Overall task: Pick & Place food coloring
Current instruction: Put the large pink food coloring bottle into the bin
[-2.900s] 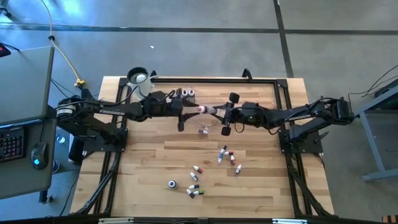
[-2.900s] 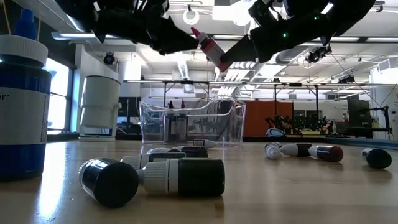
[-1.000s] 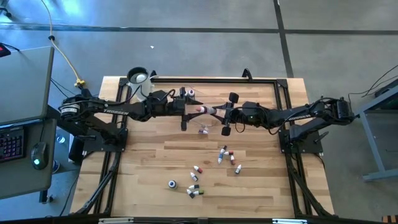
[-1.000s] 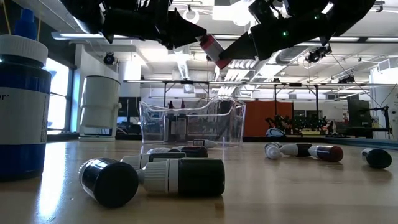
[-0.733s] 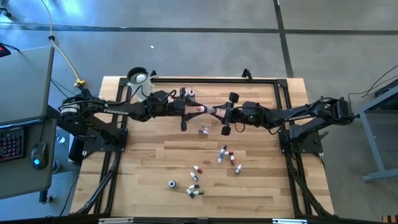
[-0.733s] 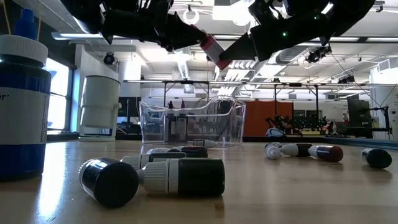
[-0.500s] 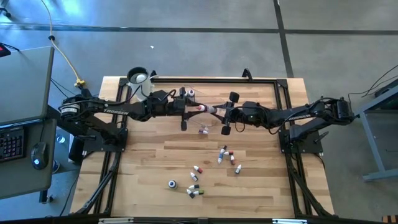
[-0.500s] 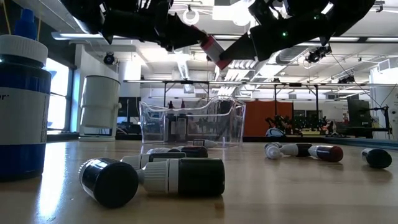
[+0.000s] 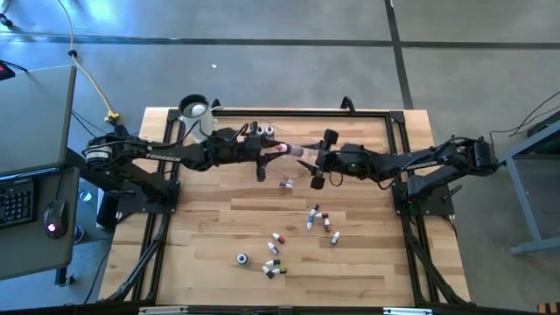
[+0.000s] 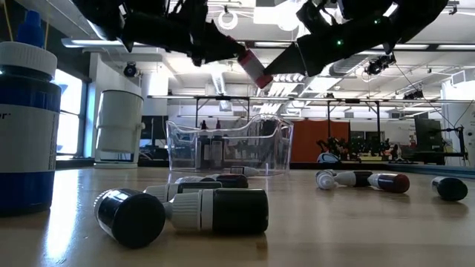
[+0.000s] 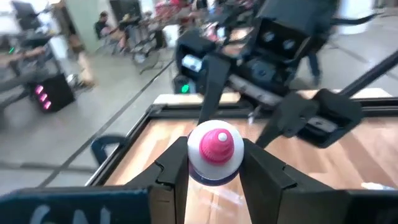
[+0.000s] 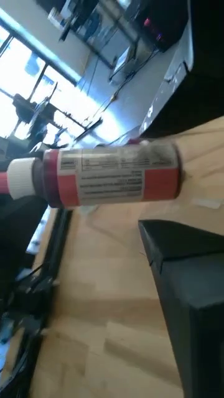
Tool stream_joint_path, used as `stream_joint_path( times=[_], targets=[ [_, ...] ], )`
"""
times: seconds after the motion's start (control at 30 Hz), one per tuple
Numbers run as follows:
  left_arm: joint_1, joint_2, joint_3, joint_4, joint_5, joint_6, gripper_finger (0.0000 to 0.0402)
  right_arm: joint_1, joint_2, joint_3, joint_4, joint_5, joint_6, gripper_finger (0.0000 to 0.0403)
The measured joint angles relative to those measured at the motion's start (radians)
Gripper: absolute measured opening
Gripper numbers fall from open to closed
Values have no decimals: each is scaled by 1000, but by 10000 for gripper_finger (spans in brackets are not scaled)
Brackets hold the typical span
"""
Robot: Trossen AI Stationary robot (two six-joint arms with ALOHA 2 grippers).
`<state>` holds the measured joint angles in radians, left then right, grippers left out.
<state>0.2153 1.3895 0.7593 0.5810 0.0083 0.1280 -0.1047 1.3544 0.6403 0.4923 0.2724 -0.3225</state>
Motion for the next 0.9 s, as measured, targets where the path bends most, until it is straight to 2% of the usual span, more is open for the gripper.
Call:
stream_joint_path(
  times=[0.1,0.23,0.47,0.63,0.9],
  targets=[
    [0,-3,0,-64,-92,-40,104,0,0,0,-28,107,-11,235],
    [0,-8,0,-236,-247,-110,103,-1,0,0,-84,248,-71,243],
    [0,-8,0,-484,-365,-237,103,0,0,0,-102,203,-71,239],
    [2,-8,0,-589,-485,-323,102,0,0,0,-101,178,-70,240],
    [86,6,0,-676,-417,-414,117,0,0,0,-100,178,-68,238]
  ],
)
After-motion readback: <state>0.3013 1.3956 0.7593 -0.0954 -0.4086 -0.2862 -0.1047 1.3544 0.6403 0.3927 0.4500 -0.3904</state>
